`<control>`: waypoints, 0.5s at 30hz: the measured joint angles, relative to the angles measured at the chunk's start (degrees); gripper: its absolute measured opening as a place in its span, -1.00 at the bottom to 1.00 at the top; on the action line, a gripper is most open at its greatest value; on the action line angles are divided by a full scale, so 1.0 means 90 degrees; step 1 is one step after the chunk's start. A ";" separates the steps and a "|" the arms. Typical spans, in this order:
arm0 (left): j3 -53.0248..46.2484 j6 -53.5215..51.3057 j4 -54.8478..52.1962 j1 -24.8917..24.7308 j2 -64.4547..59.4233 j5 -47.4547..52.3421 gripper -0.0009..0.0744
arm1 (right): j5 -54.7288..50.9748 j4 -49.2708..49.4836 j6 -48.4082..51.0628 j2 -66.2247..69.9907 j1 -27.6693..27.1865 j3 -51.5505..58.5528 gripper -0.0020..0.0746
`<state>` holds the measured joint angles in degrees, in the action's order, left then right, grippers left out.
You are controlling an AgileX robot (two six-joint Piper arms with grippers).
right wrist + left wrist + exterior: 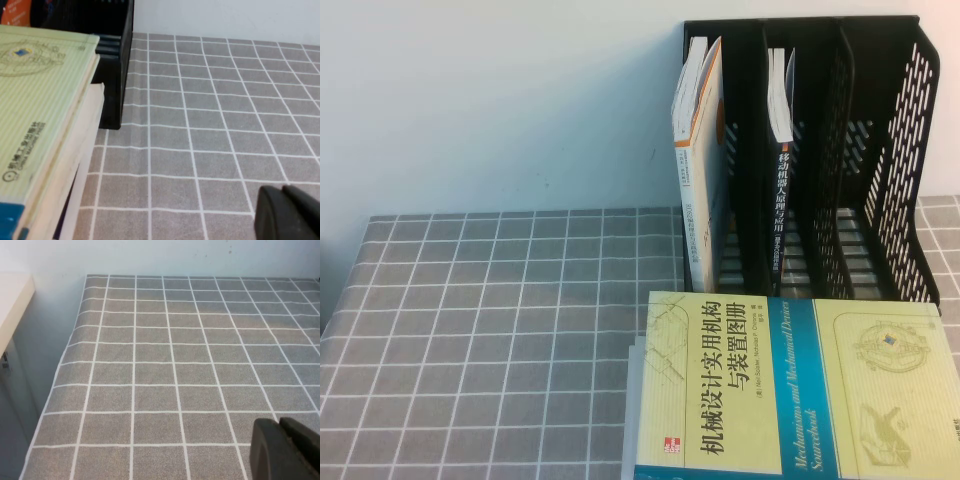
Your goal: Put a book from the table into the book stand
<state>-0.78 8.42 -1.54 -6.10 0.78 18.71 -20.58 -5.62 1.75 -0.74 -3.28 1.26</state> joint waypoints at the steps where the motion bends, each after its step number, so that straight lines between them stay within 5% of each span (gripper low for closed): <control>1: 0.0000 0.0000 0.0000 0.0000 0.0000 0.0000 -0.98 | 0.0000 0.0000 0.0000 0.0000 0.0000 0.0000 -0.96; 15: -0.0044 0.0052 -0.0122 0.0000 0.0000 -0.0650 -0.98 | 0.0352 -0.0010 0.0024 0.0000 0.0000 0.0027 -0.96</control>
<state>-1.17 8.89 -2.63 -6.10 0.78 12.86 -17.41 -5.71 1.97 -0.74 -3.28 1.50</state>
